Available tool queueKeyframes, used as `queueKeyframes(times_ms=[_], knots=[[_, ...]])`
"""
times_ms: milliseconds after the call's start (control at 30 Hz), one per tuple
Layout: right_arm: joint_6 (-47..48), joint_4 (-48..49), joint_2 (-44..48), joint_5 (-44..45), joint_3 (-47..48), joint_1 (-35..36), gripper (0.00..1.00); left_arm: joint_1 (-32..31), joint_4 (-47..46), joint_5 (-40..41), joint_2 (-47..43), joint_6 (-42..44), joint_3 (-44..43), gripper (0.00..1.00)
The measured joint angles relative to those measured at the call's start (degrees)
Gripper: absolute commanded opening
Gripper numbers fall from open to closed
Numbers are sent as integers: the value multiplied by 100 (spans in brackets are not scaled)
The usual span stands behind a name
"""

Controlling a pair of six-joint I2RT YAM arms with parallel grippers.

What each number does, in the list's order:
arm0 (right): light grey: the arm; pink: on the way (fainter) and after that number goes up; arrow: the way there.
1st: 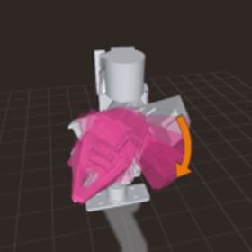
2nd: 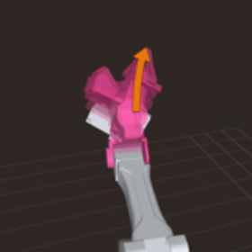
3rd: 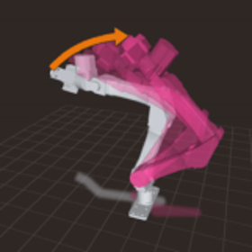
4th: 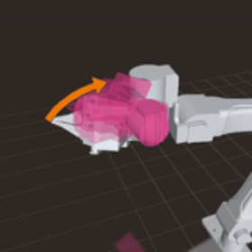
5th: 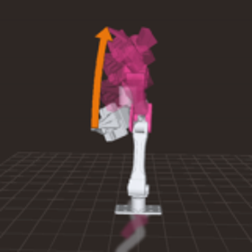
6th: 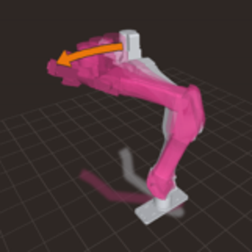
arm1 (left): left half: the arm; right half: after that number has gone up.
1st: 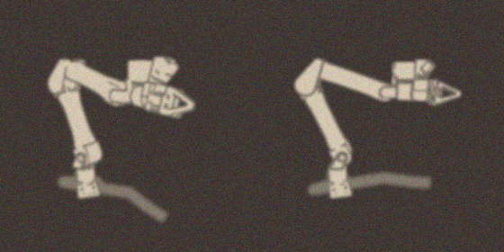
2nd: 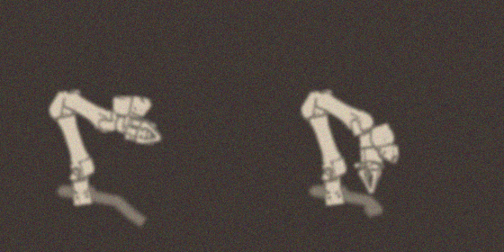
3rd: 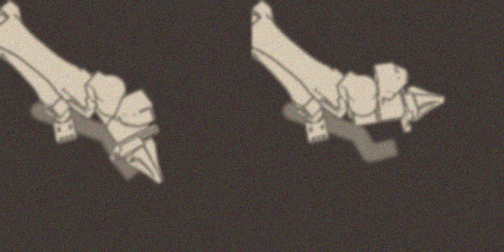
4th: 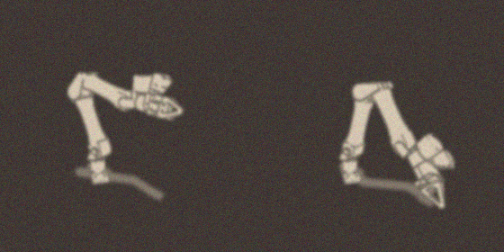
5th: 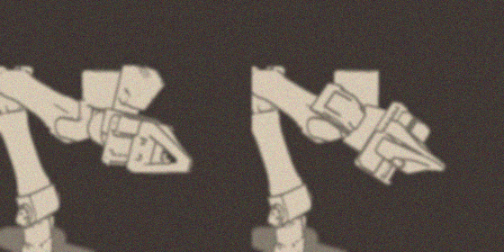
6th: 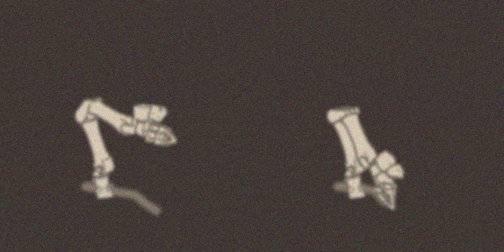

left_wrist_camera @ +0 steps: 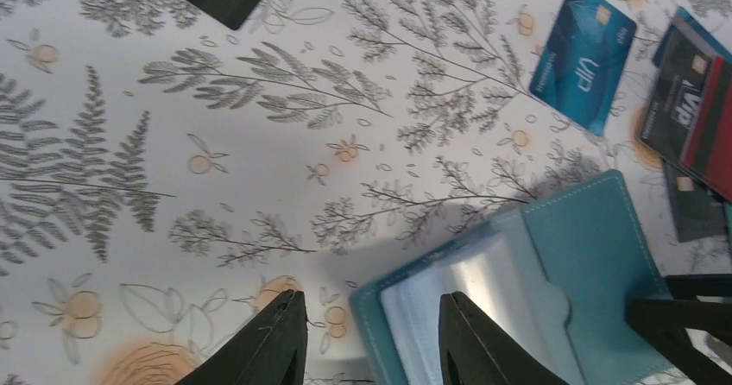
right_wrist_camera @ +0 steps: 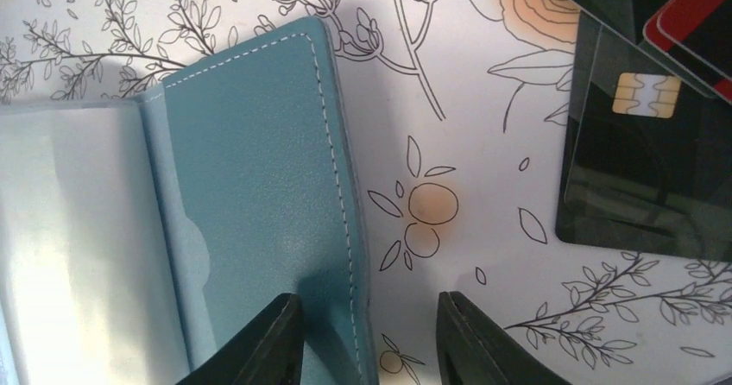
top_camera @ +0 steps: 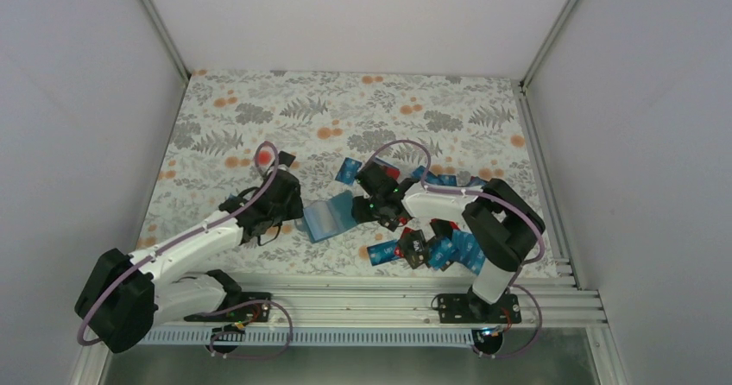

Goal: Put the credit cards into the card holder

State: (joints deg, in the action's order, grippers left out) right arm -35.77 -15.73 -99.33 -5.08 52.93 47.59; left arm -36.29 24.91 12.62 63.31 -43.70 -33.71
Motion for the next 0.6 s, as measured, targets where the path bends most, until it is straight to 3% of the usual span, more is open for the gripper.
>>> queueKeyframes(times_ms=[100, 300, 600], knots=[[59, -76, 39, 33, 0, 0, 51, -50, -153, -175, 17, 66, 46, 43], [227, -278, 127, -11, 39, 0, 57, -70, -581, -501, 334, 170, 190, 42], [697, -350, 199, -444, 332, 0, 64, -85, -935, -743, 780, 356, 330, 26]])
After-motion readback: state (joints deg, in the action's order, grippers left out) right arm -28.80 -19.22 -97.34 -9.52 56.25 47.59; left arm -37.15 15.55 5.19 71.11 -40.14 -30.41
